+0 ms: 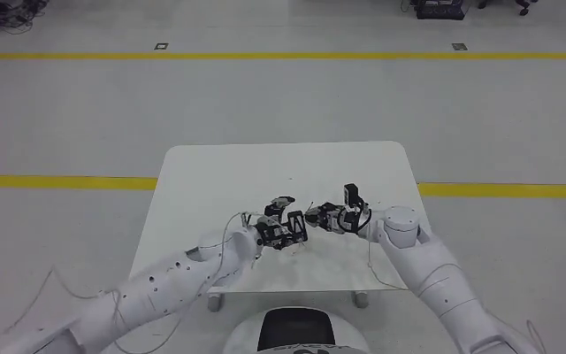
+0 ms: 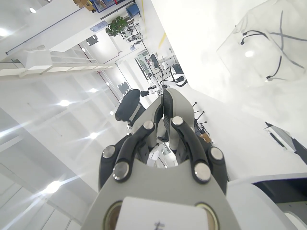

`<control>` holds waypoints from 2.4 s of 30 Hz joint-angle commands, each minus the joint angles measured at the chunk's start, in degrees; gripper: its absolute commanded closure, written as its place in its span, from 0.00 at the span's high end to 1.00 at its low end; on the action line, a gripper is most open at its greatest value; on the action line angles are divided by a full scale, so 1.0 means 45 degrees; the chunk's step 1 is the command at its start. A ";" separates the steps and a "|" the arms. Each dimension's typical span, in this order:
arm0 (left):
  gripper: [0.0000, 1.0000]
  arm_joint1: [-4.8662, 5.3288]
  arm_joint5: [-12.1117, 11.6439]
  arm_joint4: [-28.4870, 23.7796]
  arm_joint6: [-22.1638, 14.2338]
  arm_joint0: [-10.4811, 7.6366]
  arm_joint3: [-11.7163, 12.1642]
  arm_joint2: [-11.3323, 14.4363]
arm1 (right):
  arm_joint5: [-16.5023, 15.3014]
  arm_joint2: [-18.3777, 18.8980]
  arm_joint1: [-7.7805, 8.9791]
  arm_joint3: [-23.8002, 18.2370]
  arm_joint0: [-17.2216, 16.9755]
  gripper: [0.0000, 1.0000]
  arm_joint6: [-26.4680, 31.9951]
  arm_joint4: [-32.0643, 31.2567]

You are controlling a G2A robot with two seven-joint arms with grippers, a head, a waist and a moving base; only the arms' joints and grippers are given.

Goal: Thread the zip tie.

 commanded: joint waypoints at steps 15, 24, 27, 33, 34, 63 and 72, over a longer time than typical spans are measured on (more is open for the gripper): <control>1.00 0.0118 -0.0432 0.0000 0.0327 -0.0669 0.0185 0.0709 | 0.0068 -0.0135 0.0018 0.0204 0.0148 0.00 0.0521 0.0098; 1.00 0.0140 -0.0804 0.0000 0.0440 -0.0788 0.0153 0.0788 | 0.0087 -0.0212 0.0011 0.0117 0.0016 0.00 0.0291 0.0183; 1.00 0.0276 -0.1557 0.0000 0.1265 -0.1138 0.0079 0.1042 | 0.0087 -0.0279 0.0049 0.0333 0.0094 0.00 0.0883 0.0406; 1.00 0.0373 -0.1737 0.0000 0.1650 -0.1342 0.0164 0.1217 | 0.0087 -0.0348 0.0083 0.0479 0.0259 0.00 0.1215 0.0345; 1.00 0.0373 -0.1737 0.0000 0.1650 -0.1342 0.0164 0.1217 | 0.0087 -0.0348 0.0083 0.0479 0.0259 0.00 0.1215 0.0345; 0.26 0.0467 -0.1635 0.0000 0.2248 -0.1531 0.0453 0.1307 | 0.0087 -0.0385 0.0134 0.0341 0.0064 0.00 0.1018 0.0772; 0.17 0.0512 -0.1432 0.0000 0.2098 -0.1735 0.0420 0.1591 | 0.0087 -0.0571 0.0149 0.0500 0.0253 0.00 0.0846 0.0853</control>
